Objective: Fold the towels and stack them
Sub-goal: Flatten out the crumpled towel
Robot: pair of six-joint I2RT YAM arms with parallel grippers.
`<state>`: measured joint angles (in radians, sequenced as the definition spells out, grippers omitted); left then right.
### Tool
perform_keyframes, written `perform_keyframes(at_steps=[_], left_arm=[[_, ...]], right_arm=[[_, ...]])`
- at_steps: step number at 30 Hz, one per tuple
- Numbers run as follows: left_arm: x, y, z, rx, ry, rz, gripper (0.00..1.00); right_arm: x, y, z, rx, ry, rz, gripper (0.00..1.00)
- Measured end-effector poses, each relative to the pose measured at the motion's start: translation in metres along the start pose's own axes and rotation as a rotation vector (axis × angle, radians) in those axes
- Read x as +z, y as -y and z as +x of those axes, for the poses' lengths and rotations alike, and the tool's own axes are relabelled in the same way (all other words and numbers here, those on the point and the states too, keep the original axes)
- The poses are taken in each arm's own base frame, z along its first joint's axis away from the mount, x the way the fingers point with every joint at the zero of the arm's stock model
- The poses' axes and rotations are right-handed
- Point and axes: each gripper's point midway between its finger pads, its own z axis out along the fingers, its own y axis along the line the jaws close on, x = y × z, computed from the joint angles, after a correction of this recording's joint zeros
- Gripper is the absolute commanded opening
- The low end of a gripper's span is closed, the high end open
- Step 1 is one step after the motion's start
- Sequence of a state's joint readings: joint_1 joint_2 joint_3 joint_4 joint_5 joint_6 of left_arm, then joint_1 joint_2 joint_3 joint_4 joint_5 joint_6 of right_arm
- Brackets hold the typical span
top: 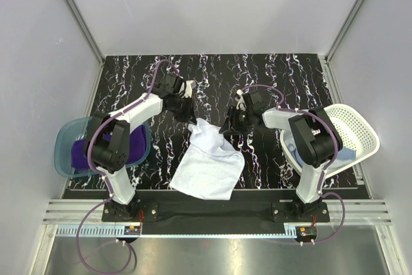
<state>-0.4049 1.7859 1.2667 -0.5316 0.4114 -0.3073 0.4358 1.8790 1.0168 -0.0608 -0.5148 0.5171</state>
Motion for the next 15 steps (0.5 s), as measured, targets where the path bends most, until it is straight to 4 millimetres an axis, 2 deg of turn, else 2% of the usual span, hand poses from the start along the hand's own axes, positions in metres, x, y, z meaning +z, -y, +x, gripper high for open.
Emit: perform_keyframes(at_steps=[12,15], left_arm=[[0.000,0.002,-0.001,-0.023,0.003,0.002,0.00],[0.000,0.002,-0.001,-0.028,0.004,0.005,0.00]], right_arm=[[0.011,-0.008,-0.008,0.128,0.056,-0.003,0.43],[0.013,-0.007,-0.009,0.158,0.064,0.003,0.35]])
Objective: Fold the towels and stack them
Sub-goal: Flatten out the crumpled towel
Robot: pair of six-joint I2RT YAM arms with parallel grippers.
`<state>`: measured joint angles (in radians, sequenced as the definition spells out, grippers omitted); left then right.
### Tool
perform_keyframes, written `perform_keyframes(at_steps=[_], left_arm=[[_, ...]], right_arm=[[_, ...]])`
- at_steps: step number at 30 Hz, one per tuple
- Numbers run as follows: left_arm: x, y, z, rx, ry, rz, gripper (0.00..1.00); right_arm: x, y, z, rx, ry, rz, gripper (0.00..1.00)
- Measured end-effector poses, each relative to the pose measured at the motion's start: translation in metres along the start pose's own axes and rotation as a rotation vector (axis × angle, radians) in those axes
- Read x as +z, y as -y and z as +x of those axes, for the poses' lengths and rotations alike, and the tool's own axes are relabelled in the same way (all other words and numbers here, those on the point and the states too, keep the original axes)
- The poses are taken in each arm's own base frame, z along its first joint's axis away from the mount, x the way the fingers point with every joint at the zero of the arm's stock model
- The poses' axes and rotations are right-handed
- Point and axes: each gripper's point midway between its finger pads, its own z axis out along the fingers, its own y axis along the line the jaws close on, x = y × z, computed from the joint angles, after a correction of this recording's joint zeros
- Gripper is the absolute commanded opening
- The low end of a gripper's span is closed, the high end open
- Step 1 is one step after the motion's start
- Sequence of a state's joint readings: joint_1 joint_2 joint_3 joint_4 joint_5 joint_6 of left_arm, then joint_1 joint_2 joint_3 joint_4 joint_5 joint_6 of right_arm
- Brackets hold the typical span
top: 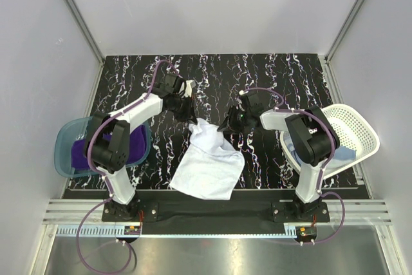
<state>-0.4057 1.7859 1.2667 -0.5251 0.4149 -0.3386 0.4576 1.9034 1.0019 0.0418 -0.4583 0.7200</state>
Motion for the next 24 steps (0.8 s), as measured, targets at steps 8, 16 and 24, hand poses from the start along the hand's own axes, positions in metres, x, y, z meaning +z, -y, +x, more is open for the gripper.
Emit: perform_keyframes(at_steps=[8,16,24], left_arm=[[-0.003,0.000,0.001,-0.013,-0.003,-0.011,0.00],[-0.040,-0.011,-0.024,-0.089,0.094,-0.122,0.00],[-0.071,0.000,-0.043,-0.122,0.204,-0.111,0.00]], right_arm=[[-0.003,0.014,-0.009,-0.014,0.024,0.119,0.00],[-0.085,-0.015,-0.050,-0.182,0.225,0.259,0.13],[-0.121,-0.029,-0.061,-0.270,0.314,0.277,0.00]])
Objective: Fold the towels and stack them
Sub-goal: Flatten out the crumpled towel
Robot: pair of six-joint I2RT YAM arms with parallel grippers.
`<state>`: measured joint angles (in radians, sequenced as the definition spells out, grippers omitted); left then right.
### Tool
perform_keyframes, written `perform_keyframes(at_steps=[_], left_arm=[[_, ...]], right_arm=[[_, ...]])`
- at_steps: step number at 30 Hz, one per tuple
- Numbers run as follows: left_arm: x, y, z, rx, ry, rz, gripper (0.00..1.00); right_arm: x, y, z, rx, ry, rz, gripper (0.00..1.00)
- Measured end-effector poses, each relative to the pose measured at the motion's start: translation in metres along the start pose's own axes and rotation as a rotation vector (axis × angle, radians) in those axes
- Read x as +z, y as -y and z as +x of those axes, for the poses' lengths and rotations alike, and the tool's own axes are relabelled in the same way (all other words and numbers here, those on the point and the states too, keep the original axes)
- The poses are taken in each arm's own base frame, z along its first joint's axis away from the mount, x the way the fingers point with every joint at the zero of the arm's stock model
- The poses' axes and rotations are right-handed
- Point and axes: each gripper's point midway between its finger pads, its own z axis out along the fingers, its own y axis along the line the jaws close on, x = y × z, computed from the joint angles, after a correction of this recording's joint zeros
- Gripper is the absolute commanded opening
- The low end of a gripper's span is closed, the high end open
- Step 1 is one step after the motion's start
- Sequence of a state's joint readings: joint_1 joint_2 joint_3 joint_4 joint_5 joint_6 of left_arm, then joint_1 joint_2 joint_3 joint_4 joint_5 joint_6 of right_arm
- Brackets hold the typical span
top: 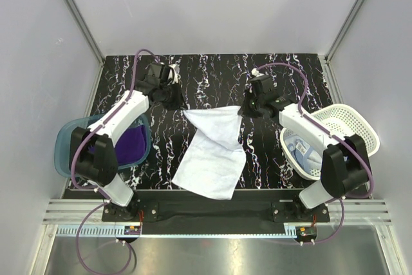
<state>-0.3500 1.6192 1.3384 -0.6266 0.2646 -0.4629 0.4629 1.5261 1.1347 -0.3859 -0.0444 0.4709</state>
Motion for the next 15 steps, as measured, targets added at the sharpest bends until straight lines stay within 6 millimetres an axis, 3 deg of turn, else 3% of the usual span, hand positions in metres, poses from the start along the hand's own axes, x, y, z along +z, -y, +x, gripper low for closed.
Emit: perform_keyframes(at_steps=[5,8,11,13,15], left_arm=[[-0.009,0.012,-0.006,0.020,0.032,0.049,0.00],[-0.033,0.030,-0.017,0.060,0.096,0.114,0.00],[-0.079,0.062,-0.038,0.120,0.224,0.225,0.00],[-0.119,0.090,-0.053,0.167,0.338,0.331,0.00],[-0.165,0.119,-0.061,0.206,0.447,0.454,0.00]], right_arm=[[-0.009,0.006,-0.003,-0.060,0.010,0.031,0.00],[-0.036,-0.005,-0.032,-0.113,0.093,0.014,0.00],[-0.091,-0.033,-0.080,-0.167,0.271,-0.064,0.00],[-0.143,-0.051,-0.108,-0.194,0.417,-0.132,0.00],[-0.195,-0.064,-0.122,-0.216,0.544,-0.202,0.00]])
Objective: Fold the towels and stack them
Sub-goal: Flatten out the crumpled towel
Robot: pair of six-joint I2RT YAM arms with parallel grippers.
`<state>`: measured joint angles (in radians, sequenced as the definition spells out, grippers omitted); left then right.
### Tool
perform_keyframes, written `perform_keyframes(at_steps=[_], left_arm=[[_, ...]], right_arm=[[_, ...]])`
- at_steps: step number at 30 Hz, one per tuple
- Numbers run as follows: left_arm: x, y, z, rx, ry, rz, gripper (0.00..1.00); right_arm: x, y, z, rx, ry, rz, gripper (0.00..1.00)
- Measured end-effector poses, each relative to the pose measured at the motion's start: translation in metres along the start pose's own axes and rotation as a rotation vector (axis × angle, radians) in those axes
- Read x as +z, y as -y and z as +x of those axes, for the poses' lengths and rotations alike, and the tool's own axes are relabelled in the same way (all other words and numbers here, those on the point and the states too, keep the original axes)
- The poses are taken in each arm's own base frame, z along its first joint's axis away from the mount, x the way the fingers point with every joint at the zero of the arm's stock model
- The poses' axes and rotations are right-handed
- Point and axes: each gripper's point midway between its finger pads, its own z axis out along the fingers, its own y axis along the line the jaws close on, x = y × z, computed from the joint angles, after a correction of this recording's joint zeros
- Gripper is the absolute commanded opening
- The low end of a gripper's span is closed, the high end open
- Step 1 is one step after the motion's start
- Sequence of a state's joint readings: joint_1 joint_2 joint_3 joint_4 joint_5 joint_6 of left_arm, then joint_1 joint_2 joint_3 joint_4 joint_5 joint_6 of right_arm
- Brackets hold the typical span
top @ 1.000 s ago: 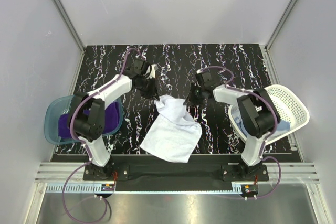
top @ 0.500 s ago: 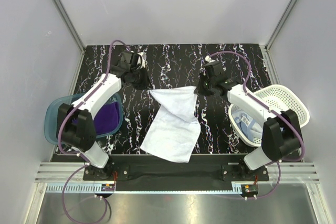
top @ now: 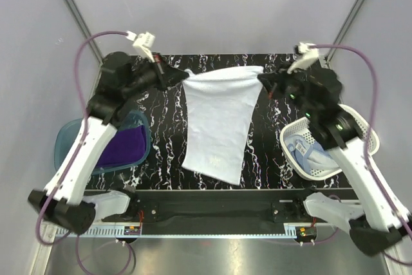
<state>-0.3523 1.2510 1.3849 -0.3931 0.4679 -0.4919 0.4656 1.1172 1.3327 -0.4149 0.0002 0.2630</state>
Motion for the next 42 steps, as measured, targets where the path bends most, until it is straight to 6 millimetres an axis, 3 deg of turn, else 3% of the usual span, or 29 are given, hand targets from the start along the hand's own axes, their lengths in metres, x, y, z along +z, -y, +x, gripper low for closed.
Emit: perform_keyframes(at_steps=[4,7,10,13,16,19,24,28,30,35,37,39,42], left_arm=[[-0.054,0.085,-0.039,0.055,0.204,0.279,0.00],[-0.091,0.138,-0.040,0.071,0.275,0.465,0.00],[-0.119,0.179,-0.034,0.081,0.297,0.606,0.00],[-0.136,0.198,-0.025,0.074,0.300,0.683,0.00],[-0.145,0.203,-0.014,0.060,0.290,0.714,0.00],[-0.146,0.199,-0.010,0.041,0.290,0.687,0.00],[-0.131,0.180,-0.010,0.008,0.280,0.563,0.00],[-0.093,0.155,-0.010,0.003,0.234,0.419,0.00],[-0.069,0.127,-0.012,0.006,0.223,0.314,0.00],[-0.007,0.028,-0.021,-0.040,0.208,0.068,0.00],[0.025,-0.009,-0.023,-0.061,0.200,0.019,0.00],[0.065,-0.049,-0.012,-0.094,0.146,-0.012,0.00],[0.125,-0.103,0.006,-0.145,0.061,-0.028,0.00]], right_arm=[[-0.087,-0.041,-0.060,-0.038,0.239,-0.199,0.00],[-0.142,-0.064,-0.078,-0.054,0.361,-0.337,0.00],[-0.171,-0.077,-0.083,-0.040,0.413,-0.419,0.00],[-0.176,-0.087,-0.076,-0.011,0.388,-0.488,0.00],[-0.172,-0.090,-0.061,0.029,0.334,-0.520,0.00],[-0.172,-0.087,-0.053,0.063,0.315,-0.508,0.00],[-0.177,-0.077,-0.065,0.096,0.355,-0.441,0.00],[-0.143,-0.060,-0.066,0.117,0.347,-0.331,0.00],[-0.108,-0.047,-0.057,0.117,0.315,-0.256,0.00],[0.007,-0.003,-0.003,0.074,0.143,-0.062,0.00],[0.058,0.020,0.028,0.060,0.063,-0.005,0.00],[0.098,0.049,0.059,0.060,-0.009,0.041,0.00],[0.142,0.091,0.092,0.065,-0.092,0.102,0.00]])
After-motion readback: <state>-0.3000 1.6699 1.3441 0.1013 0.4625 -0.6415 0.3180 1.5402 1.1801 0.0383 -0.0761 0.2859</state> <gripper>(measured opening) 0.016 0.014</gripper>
